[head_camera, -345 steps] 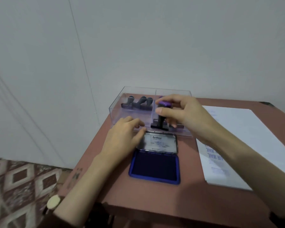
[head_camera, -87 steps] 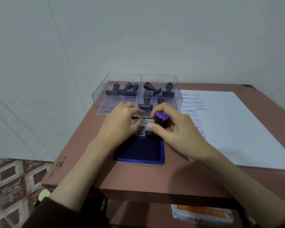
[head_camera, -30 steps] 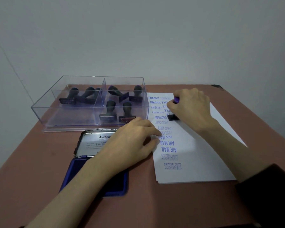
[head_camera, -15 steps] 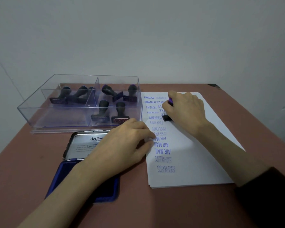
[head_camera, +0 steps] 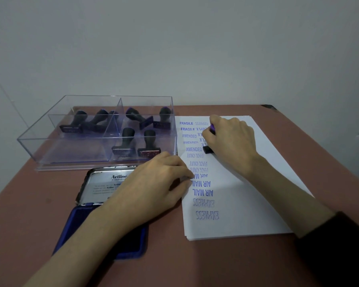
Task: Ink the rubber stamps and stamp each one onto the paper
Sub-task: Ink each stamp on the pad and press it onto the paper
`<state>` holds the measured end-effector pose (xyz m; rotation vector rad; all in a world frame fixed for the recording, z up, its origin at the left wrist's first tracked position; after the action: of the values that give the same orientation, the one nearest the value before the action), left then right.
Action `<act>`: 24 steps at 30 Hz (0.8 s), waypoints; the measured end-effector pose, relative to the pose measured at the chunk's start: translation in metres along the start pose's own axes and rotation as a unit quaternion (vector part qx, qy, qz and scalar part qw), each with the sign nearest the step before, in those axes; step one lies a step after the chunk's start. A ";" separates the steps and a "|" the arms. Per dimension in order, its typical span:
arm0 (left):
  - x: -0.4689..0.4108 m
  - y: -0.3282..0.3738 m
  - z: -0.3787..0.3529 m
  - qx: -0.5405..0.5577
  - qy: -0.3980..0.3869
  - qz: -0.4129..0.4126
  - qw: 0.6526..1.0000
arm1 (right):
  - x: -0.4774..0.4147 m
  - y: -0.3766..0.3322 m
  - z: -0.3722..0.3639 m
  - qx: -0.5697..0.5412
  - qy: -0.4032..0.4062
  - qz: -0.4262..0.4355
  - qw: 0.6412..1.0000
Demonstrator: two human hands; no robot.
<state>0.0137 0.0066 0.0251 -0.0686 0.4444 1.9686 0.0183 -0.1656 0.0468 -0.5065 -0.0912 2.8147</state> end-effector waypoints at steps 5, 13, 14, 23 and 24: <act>-0.001 -0.001 0.000 0.002 0.001 -0.002 1.000 | 0.000 -0.001 0.001 0.002 0.003 -0.003 1.000; 0.000 -0.003 -0.001 0.024 0.003 0.000 1.000 | -0.005 0.004 0.000 -0.076 -0.015 -0.029 0.997; -0.001 -0.003 -0.001 0.027 0.003 0.004 1.000 | -0.006 0.007 0.000 -0.108 -0.022 -0.044 0.993; 0.004 -0.008 0.017 0.041 0.034 0.021 0.998 | 0.022 0.012 0.028 -0.463 -0.120 -0.115 0.871; 0.007 -0.009 0.022 0.036 0.048 0.025 0.998 | 0.027 0.004 0.032 -0.473 -0.138 -0.101 0.864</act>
<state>0.0222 0.0232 0.0417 -0.1083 0.5841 2.0035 -0.0181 -0.1620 0.0675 -0.2314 -1.5230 2.4294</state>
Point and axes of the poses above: each hand's wrist, its own x-axis away from the middle knuckle, its own z-axis out of the back of the hand, y = z × x, the point moved 4 cm from there along -x, towards the middle knuckle, and after that the axes turned 8 degrees about -y, right-handed, at the moved point
